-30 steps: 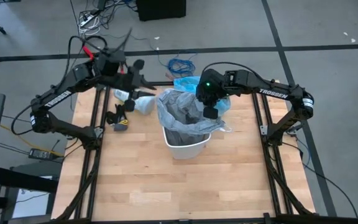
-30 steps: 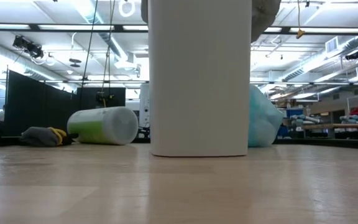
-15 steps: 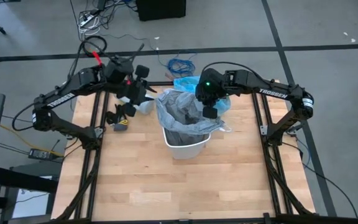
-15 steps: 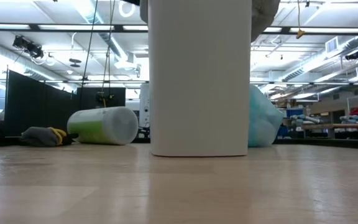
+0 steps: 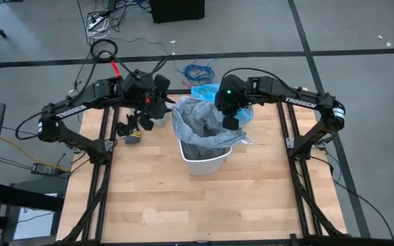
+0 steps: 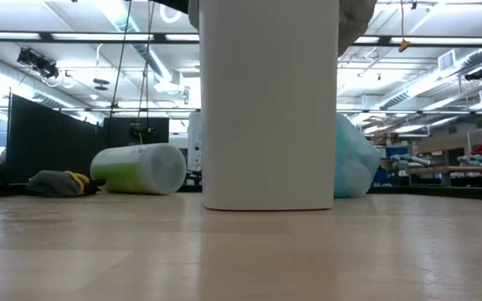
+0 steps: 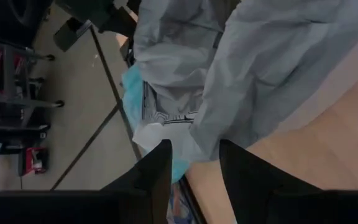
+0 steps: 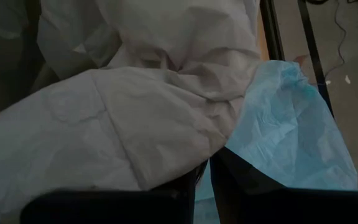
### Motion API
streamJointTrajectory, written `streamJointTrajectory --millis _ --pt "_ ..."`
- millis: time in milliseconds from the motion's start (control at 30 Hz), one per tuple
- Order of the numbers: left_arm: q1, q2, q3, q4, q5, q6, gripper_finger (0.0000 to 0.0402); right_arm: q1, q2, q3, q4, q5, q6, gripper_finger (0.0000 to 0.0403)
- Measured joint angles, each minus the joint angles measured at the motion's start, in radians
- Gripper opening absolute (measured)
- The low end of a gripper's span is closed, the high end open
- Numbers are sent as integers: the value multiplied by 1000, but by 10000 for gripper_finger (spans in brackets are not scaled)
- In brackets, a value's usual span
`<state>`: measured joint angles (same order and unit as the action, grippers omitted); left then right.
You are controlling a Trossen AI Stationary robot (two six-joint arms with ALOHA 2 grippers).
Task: Place trash/remove bag and relplace
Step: Put the gray trash bag into the trash bin
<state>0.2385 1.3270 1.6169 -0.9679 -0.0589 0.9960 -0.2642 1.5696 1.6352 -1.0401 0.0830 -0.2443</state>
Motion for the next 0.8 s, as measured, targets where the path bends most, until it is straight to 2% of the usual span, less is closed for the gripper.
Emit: streamJointTrajectory --millis 200,333,467,600,700,800 --pt "-47 11 0 -46 27 80 143 0 -1 0 5 0 0 36" --pt "-63 26 0 -35 -3 85 135 0 0 0 13 0 1 36" --pt "-73 38 1 -10 -65 85 96 0 -1 1 15 1 2 35" --pt "-87 41 0 -59 -144 69 20 0 -1 1 14 0 7 36" --pt "-91 39 1 -116 -186 42 10 0 -1 1 14 1 7 34" --pt "-91 40 0 -162 -187 -24 7 0 -1 1 14 0 8 32"
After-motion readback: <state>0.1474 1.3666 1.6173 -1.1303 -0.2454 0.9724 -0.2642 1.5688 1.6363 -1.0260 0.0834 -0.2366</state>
